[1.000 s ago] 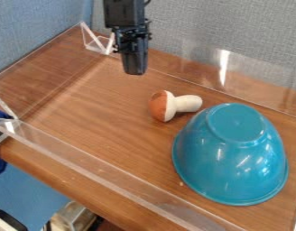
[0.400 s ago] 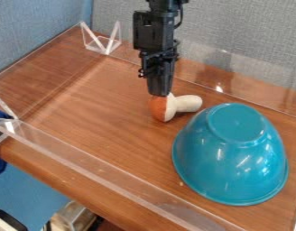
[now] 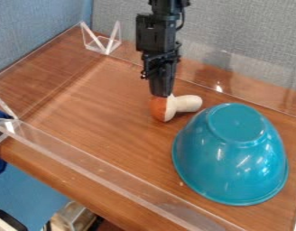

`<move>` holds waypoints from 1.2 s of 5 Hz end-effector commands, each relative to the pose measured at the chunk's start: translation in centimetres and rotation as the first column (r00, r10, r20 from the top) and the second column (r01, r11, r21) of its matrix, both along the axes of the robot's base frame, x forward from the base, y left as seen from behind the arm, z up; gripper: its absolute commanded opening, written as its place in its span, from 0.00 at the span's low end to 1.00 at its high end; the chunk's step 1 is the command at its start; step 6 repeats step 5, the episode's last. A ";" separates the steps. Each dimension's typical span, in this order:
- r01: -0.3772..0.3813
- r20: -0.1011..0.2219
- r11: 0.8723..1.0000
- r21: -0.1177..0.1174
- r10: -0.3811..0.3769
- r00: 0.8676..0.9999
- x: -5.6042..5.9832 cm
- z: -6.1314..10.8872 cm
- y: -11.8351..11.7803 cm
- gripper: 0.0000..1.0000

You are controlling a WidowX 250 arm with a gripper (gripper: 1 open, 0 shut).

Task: Remove the mushroom from inside the blue bowl and put it on the table

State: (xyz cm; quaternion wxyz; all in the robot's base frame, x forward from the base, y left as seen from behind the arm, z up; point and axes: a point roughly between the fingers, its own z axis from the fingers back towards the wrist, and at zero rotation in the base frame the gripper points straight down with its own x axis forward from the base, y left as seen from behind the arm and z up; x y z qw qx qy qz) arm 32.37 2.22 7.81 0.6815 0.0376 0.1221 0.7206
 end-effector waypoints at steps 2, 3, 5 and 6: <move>-0.115 0.058 0.993 0.019 0.114 0.992 0.6 1.0 2.3 0.00; -0.123 0.065 0.992 0.021 0.122 0.990 0.9 -0.4 3.7 0.00; -0.048 0.078 0.999 0.016 0.047 0.996 2.9 -2.8 5.2 0.00; -0.048 0.078 0.999 0.016 0.047 0.996 2.9 -2.8 5.2 0.00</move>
